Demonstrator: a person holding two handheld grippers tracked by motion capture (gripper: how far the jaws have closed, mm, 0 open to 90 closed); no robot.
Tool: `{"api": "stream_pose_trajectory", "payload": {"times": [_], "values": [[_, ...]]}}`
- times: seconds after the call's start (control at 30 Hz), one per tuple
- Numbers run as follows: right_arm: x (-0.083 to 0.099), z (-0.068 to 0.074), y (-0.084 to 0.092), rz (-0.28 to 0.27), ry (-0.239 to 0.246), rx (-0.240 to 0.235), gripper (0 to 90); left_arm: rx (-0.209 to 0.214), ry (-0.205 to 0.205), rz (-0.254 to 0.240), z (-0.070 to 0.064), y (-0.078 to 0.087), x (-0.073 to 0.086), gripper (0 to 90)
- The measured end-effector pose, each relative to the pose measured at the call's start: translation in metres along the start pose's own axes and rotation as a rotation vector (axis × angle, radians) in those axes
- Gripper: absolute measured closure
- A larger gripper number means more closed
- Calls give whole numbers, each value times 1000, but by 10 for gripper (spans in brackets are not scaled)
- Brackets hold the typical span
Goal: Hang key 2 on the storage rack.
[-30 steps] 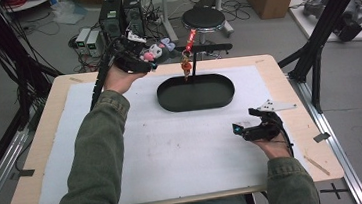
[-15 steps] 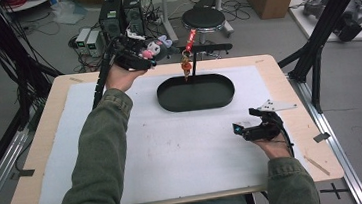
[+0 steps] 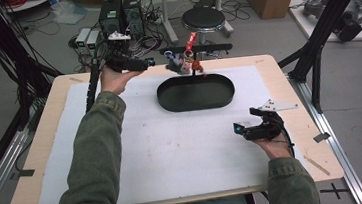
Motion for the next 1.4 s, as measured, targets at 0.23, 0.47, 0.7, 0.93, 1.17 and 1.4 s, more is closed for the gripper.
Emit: {"api": "stream_pose_trajectory", "payload": {"times": [0.23,0.47,0.7,0.93,1.17,1.4], "values": [[0,0,0,-8,0,2,4,80,-4,-32,1,13,15,17],[-2,-2,3,-26,-11,14,4,88,-7,-49,1,27,33,17],[-2,-3,4,-33,-9,21,4,78,-16,-45,7,48,57,17],[-3,-3,4,-39,-9,28,4,33,1,-58,18,73,79,17],[-3,-1,4,-37,-6,26,4,-1,2,-54,23,92,96,17],[-3,-1,4,-37,-9,24,4,-28,3,-73,25,106,104,17]]}}
Point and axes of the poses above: each handheld gripper's, and its own axes: y roughly backward along the jaws, x roughly out of its underside, z roughly to its left, the point moved 4 cm from there along -y, roughly forward along the jaws, and after that the axes turned 12 degrees about x, right-handed, at the moved point
